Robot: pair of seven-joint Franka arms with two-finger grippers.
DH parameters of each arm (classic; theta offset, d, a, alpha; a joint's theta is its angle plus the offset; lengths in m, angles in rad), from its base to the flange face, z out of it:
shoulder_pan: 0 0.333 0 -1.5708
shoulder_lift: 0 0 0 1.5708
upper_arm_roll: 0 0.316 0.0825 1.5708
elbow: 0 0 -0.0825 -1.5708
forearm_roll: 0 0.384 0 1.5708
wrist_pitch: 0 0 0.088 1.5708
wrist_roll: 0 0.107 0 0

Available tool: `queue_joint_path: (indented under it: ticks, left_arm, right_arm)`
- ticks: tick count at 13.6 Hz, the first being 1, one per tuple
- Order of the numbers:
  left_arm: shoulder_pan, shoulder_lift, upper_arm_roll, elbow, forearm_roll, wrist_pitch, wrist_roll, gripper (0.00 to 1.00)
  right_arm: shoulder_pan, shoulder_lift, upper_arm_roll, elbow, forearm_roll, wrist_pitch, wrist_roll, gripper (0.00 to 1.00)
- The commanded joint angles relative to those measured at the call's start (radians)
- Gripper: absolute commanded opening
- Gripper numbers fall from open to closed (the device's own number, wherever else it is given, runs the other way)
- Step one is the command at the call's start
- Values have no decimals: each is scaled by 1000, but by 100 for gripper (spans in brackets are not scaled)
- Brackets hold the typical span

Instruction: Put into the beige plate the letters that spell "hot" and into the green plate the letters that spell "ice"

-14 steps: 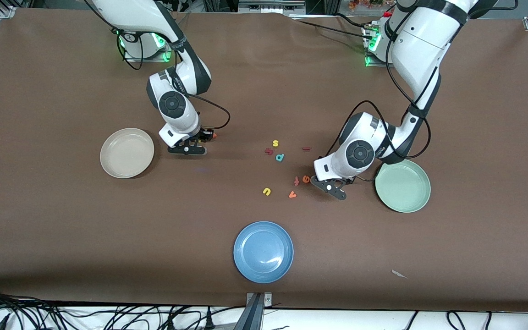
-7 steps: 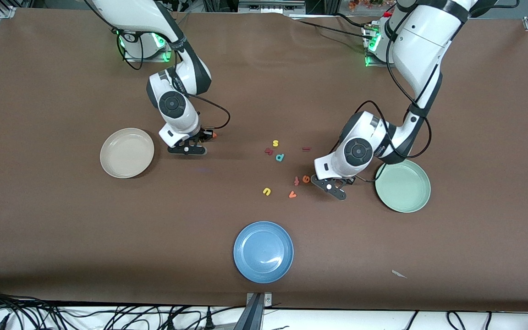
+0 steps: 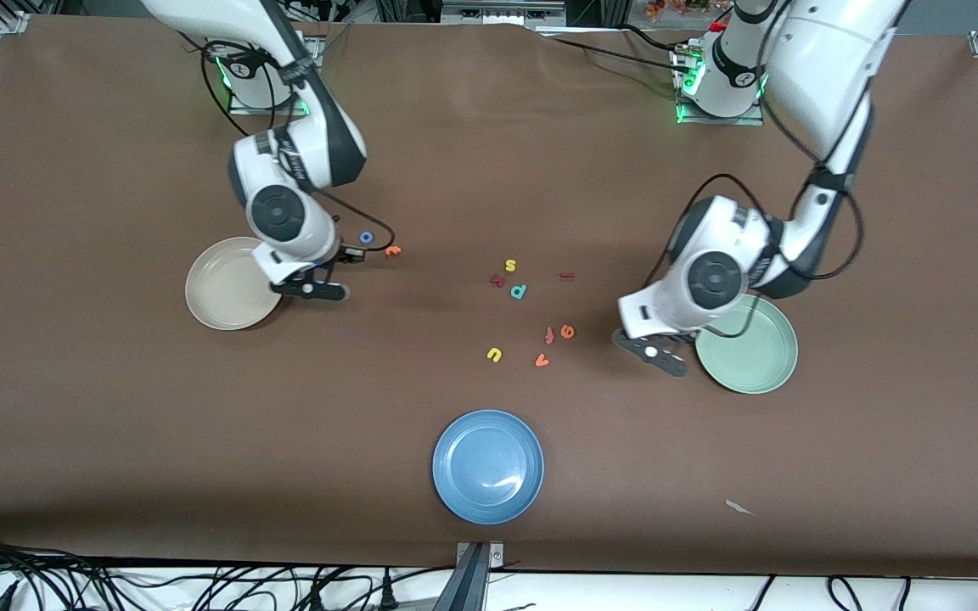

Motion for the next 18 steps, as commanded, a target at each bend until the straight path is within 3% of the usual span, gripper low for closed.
queue_joint_path:
  ticks: [1, 4, 6, 8, 9, 10, 11, 12, 13, 15, 18]
  left_arm:
    - [101, -36, -6, -16, 19, -29, 64, 9]
    - [181, -25, -4, 3, 45, -5, 107, 9]
    - [207, 10, -6, 13, 132, 12, 101, 11]
    - [219, 48, -6, 10, 137, 40, 104, 18]
    - [224, 55, -6, 10, 137, 40, 102, 34]
    - [223, 50, -7, 12, 136, 38, 96, 77]
    - [223, 44, -13, 12, 128, 32, 96, 100]
    - [215, 32, -18, 12, 125, 25, 89, 100]
    - [203, 20, -31, 12, 125, 23, 67, 100]
    - [203, 0, -114, 13, 125, 15, 38, 100]
    - [145, 15, -171, 33, 130, 6, 43, 100]
  right_arm:
    - [-2, 6, -127, 47, 7, -84, -202, 0]
    - [-25, 46, -219, 41, 6, -75, -400, 0]
    - [-103, 98, -219, 38, 1, -38, -512, 1]
    - [-154, 173, -218, 37, 10, 18, -615, 1]
    - [-180, 199, -212, 37, 10, 46, -640, 1]
    - [-190, 216, -207, 38, 12, 61, -651, 1]
    - [-191, 221, -207, 37, 10, 71, -652, 1]
    - [-191, 230, -209, 38, 10, 74, -658, 2]
    - [-191, 230, -207, 38, 12, 72, -658, 16]
    - [-188, 221, -207, 38, 13, 62, -655, 75]
    - [-183, 143, -204, 82, 59, -76, -637, 93]
